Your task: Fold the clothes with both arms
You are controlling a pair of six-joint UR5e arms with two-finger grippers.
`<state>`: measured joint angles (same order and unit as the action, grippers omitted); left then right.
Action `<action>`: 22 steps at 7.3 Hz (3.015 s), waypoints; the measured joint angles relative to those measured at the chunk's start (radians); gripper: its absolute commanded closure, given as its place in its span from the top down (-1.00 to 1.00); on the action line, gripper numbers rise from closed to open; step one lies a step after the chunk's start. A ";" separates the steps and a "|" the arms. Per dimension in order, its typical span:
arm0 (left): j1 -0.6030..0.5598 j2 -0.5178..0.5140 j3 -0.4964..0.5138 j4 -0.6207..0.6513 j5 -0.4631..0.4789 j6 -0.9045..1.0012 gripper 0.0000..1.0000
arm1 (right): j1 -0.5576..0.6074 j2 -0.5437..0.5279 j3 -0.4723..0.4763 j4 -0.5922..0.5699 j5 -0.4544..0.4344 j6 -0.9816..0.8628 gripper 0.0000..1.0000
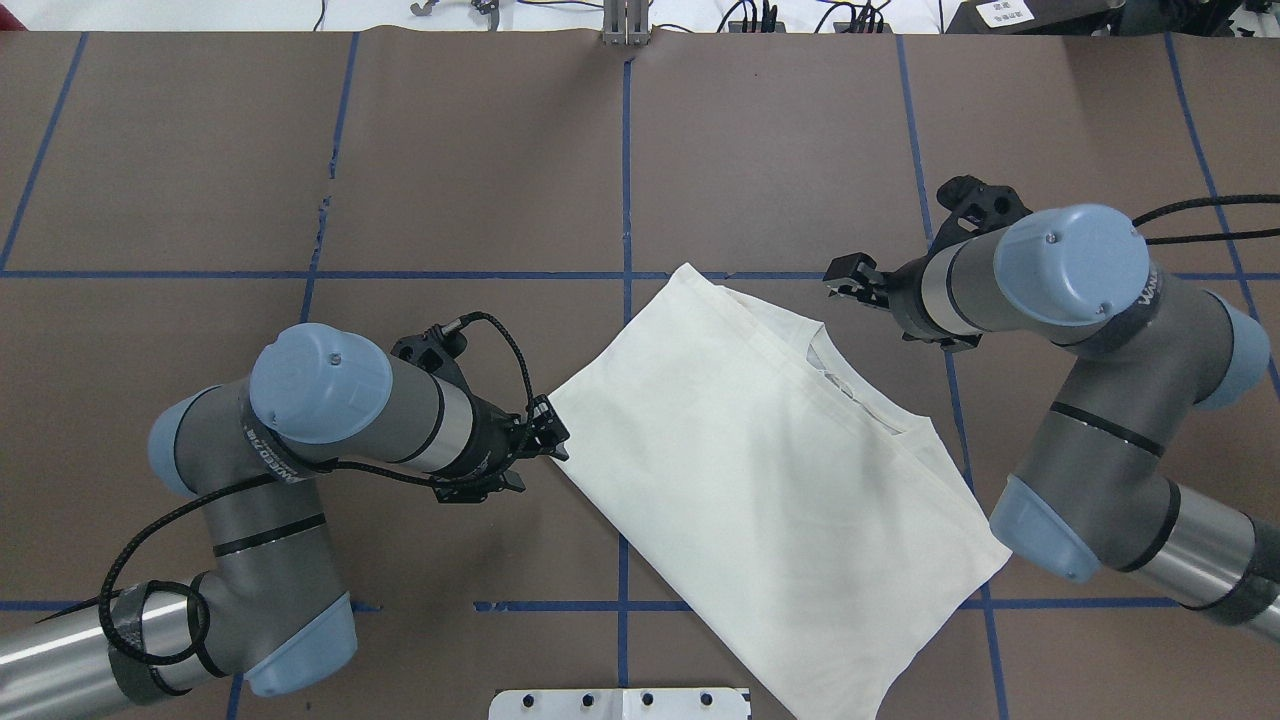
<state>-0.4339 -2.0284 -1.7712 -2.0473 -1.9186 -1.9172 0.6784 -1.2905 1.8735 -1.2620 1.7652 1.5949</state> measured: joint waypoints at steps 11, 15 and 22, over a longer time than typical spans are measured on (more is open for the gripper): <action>-0.008 -0.074 0.164 -0.002 0.128 0.049 -1.00 | 0.023 0.020 -0.056 0.004 0.015 -0.036 1.00; -0.081 -0.067 0.174 0.012 0.136 0.197 -1.00 | 0.022 0.029 -0.059 0.003 0.014 -0.032 1.00; -0.373 -0.379 0.729 -0.296 0.142 0.390 -0.16 | -0.052 0.109 -0.038 0.009 0.025 0.009 1.00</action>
<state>-0.8072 -2.4074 -1.0420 -2.3438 -1.7763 -1.5273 0.6268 -1.1811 1.8359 -1.2530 1.7903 1.6039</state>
